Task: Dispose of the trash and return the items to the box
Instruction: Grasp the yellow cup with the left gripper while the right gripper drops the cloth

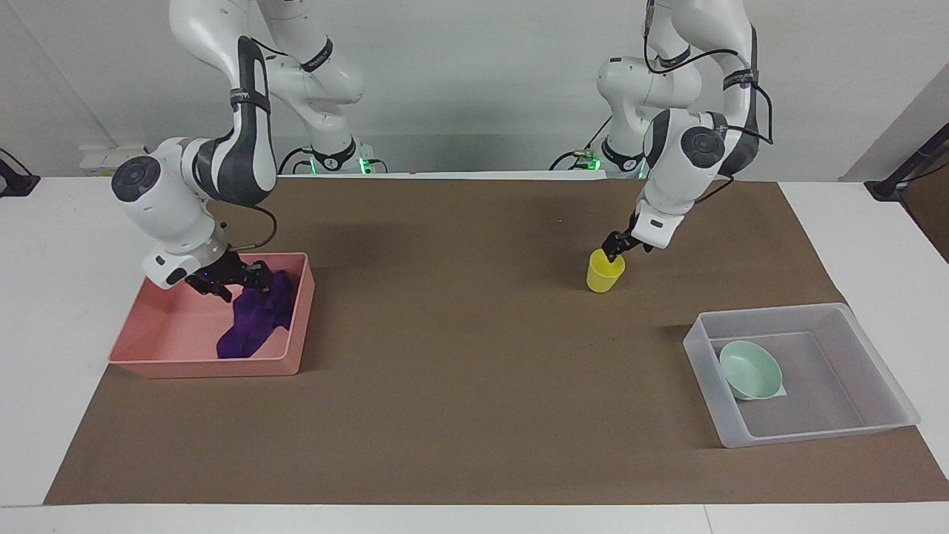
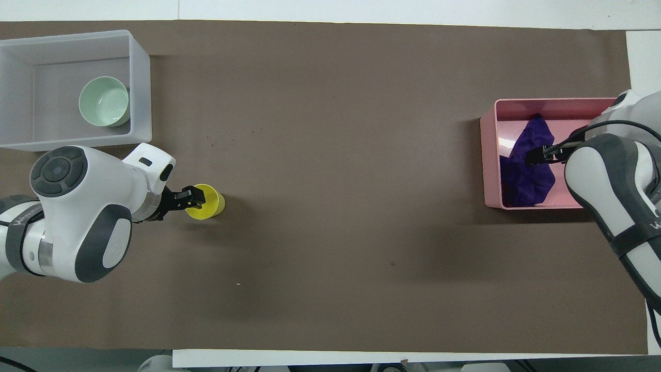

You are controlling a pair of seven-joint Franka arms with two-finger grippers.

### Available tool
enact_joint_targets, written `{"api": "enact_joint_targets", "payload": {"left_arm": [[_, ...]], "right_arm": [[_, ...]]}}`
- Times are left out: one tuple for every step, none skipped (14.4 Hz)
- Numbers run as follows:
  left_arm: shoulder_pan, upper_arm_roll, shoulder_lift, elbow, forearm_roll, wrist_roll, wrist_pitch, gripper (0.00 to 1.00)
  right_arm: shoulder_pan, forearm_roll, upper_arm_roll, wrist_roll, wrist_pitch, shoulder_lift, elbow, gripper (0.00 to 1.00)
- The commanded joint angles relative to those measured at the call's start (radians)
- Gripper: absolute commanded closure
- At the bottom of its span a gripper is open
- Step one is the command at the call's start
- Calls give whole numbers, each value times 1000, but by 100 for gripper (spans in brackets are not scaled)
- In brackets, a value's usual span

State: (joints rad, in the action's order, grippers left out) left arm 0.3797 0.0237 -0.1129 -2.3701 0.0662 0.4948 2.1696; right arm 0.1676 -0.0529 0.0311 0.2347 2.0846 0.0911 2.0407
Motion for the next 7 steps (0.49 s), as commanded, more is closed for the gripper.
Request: {"api": "enact_joint_targets", "payload": {"left_arm": [[19, 13, -11, -37, -16, 21, 51, 47], [19, 13, -11, -37, -16, 21, 53, 75], [19, 13, -11, -37, -16, 21, 56, 86], [19, 13, -10, -37, -16, 21, 59, 93], [16, 12, -10, -35, -16, 21, 64, 95], [15, 12, -5, -35, -14, 21, 65, 99], [13, 13, -2, -28, -10, 22, 65, 100]], "right_arm": [[-34, -4, 10, -2, -93, -39, -52, 0], [-39, -8, 12, -2, -118, -48, -65, 0], [-49, -8, 33, -3, -141, -62, -83, 0], [-62, -8, 41, -5, -165, -82, -92, 0], [-69, -8, 41, -11, -176, -102, -102, 0], [-80, -1, 41, -26, -179, -126, -105, 0], [-82, -1, 42, -37, -192, -149, -106, 0]]}}
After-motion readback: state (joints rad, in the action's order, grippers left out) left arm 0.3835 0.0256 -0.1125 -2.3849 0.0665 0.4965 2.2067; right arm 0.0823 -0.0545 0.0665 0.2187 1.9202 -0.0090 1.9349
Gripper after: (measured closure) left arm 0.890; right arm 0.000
